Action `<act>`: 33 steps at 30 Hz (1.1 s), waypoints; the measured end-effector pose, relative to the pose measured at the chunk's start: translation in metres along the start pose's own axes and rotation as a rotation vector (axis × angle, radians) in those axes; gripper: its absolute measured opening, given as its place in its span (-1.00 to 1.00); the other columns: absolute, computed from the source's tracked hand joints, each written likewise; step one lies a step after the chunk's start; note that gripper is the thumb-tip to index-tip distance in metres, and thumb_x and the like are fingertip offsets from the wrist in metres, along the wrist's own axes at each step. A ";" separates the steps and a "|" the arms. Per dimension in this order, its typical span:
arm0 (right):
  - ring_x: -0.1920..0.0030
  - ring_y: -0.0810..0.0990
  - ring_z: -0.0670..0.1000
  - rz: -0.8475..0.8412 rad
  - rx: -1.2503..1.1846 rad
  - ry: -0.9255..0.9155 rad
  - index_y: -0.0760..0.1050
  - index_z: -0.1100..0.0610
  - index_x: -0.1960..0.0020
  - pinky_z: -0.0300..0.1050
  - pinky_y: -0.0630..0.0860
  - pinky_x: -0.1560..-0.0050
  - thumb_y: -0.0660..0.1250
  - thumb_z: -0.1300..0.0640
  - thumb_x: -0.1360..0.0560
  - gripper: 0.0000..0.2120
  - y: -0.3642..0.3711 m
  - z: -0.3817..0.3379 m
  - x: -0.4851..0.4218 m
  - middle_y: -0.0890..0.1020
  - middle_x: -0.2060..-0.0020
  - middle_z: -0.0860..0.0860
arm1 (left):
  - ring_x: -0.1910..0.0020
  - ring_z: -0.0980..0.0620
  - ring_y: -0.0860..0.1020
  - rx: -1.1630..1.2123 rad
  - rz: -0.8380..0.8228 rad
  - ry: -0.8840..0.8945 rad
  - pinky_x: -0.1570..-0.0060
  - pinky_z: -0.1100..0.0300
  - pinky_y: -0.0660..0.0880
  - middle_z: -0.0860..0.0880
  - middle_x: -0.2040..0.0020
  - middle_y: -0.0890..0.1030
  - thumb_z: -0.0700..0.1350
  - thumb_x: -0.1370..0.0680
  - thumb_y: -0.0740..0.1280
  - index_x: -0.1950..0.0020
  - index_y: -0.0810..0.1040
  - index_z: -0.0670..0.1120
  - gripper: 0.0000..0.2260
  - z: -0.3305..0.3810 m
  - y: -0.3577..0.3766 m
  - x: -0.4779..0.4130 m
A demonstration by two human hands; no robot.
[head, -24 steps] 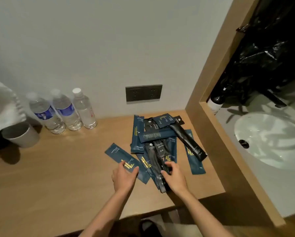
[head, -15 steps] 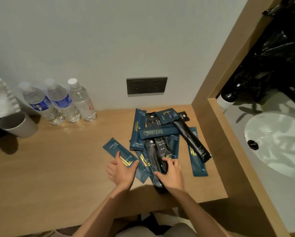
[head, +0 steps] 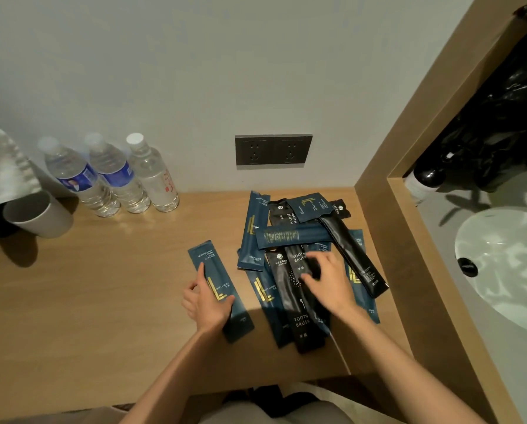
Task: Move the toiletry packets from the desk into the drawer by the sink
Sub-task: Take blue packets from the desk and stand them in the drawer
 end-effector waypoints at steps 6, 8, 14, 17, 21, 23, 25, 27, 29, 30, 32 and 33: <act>-0.42 0.33 0.04 -0.115 0.246 -0.165 0.23 -0.01 -0.49 0.07 0.41 -0.34 0.32 0.17 -0.51 -0.42 -0.006 -0.034 -0.058 0.32 -0.45 -0.01 | -0.31 -0.15 0.23 -0.002 -0.015 -0.086 -0.30 -0.09 0.20 -0.16 -0.34 0.25 -0.06 -0.25 0.61 -0.51 -0.01 0.18 0.05 -0.002 0.004 -0.002; -0.47 0.26 0.07 -0.163 0.278 -0.193 0.19 0.00 -0.51 0.08 0.33 -0.41 0.32 0.24 -0.51 -0.37 0.002 -0.040 -0.069 0.27 -0.49 0.02 | -0.31 -0.15 0.26 0.000 -0.005 -0.142 -0.28 -0.10 0.20 -0.16 -0.32 0.31 -0.05 -0.23 0.62 -0.51 -0.02 0.19 0.07 -0.004 0.003 -0.002; -0.41 0.31 0.13 -0.168 0.523 -0.301 0.15 0.05 -0.53 0.07 0.32 -0.37 0.28 0.30 -0.49 -0.34 0.025 -0.050 -0.084 0.33 -0.44 0.07 | -0.29 -0.19 0.34 0.040 0.028 -0.144 -0.30 -0.11 0.26 -0.19 -0.25 0.41 -0.10 -0.24 0.61 -0.53 0.04 0.10 0.03 -0.003 0.001 0.001; -0.32 0.38 0.16 -0.112 0.609 -0.341 0.16 0.06 -0.50 0.07 0.38 -0.28 0.29 0.36 -0.45 -0.32 0.028 -0.052 -0.085 0.39 -0.36 0.09 | -0.22 -0.18 0.41 0.113 0.017 -0.117 -0.24 -0.09 0.38 -0.19 -0.22 0.40 -0.18 -0.28 0.59 -0.48 0.18 -0.01 -0.11 0.000 0.001 0.003; -0.30 0.42 0.16 -0.089 0.647 -0.393 0.20 0.10 -0.48 0.03 0.43 -0.21 0.29 0.38 -0.45 -0.35 0.027 -0.055 -0.084 0.42 -0.35 0.09 | 0.09 -0.06 0.43 0.114 -0.011 -0.155 -0.04 0.01 0.45 -0.17 -0.15 0.40 -0.15 -0.43 0.48 -0.24 0.39 -0.13 -0.55 -0.005 -0.001 0.001; -0.29 0.45 0.14 -0.058 0.637 -0.432 0.24 0.12 -0.47 0.00 0.44 -0.19 0.27 0.36 -0.48 -0.40 0.022 -0.057 -0.083 0.46 -0.34 0.08 | 0.15 -0.04 0.41 0.115 -0.011 -0.152 0.02 0.07 0.43 -0.18 -0.14 0.43 -0.12 -0.49 0.40 -0.19 0.43 -0.16 -0.68 -0.006 -0.003 -0.002; -0.23 0.50 0.12 -0.018 0.625 -0.481 0.32 0.13 -0.42 -0.01 0.47 -0.13 0.25 0.36 -0.49 -0.49 0.015 -0.062 -0.082 0.53 -0.27 0.08 | 0.13 -0.06 0.47 0.167 -0.027 -0.114 0.10 0.13 0.42 -0.18 -0.10 0.51 -0.13 -0.52 0.36 -0.17 0.45 -0.18 -0.73 -0.003 -0.006 -0.006; -0.13 0.56 0.11 0.015 0.579 -0.505 0.41 0.13 -0.33 0.00 0.52 -0.03 0.23 0.33 -0.52 -0.60 0.005 -0.069 -0.081 0.61 -0.15 0.08 | 0.08 -0.08 0.51 0.229 -0.035 -0.084 0.14 0.16 0.39 -0.15 -0.04 0.57 -0.14 -0.54 0.34 -0.20 0.45 -0.19 -0.73 0.001 -0.011 -0.008; -0.06 0.60 0.10 0.061 0.463 -0.492 0.47 0.11 -0.27 0.00 0.55 0.03 0.24 0.28 -0.55 -0.69 -0.009 -0.078 -0.080 0.65 -0.05 0.07 | 0.06 -0.04 0.49 0.279 -0.029 -0.062 0.11 0.15 0.39 -0.16 -0.08 0.58 -0.14 -0.54 0.35 -0.25 0.44 -0.19 -0.69 0.006 -0.019 -0.010; -0.03 0.62 0.09 0.105 0.352 -0.467 0.50 0.11 -0.24 -0.02 0.56 0.04 0.24 0.25 -0.56 -0.73 -0.019 -0.083 -0.080 0.67 -0.01 0.05 | 0.05 -0.02 0.48 0.300 -0.023 -0.040 0.10 0.15 0.40 -0.16 -0.10 0.58 -0.14 -0.54 0.36 -0.27 0.43 -0.18 -0.67 0.009 -0.025 -0.010; 0.03 0.63 0.00 0.193 0.084 -0.389 0.56 0.11 -0.20 -0.20 0.53 0.05 0.24 0.21 -0.58 -0.77 -0.042 -0.090 -0.078 0.69 0.02 0.02 | -0.01 -0.02 0.51 0.343 -0.003 0.031 0.16 0.20 0.41 -0.11 -0.12 0.56 -0.16 -0.52 0.39 -0.31 0.38 -0.14 -0.61 0.018 -0.037 -0.009; 0.07 0.63 -0.08 0.224 -0.032 -0.346 0.57 0.12 -0.17 -0.34 0.48 0.09 0.25 0.19 -0.58 -0.79 -0.053 -0.094 -0.075 0.69 0.04 -0.01 | -0.05 -0.02 0.53 0.386 0.003 0.077 0.16 0.25 0.43 -0.06 -0.15 0.53 -0.18 -0.51 0.40 -0.35 0.33 -0.12 -0.54 0.024 -0.045 -0.007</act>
Point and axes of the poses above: each hand's wrist, its own x-axis away from the middle knuckle, its own y-axis out of the palm, z = x × y, the point moved 7 cm from there along -x, towards the middle knuckle
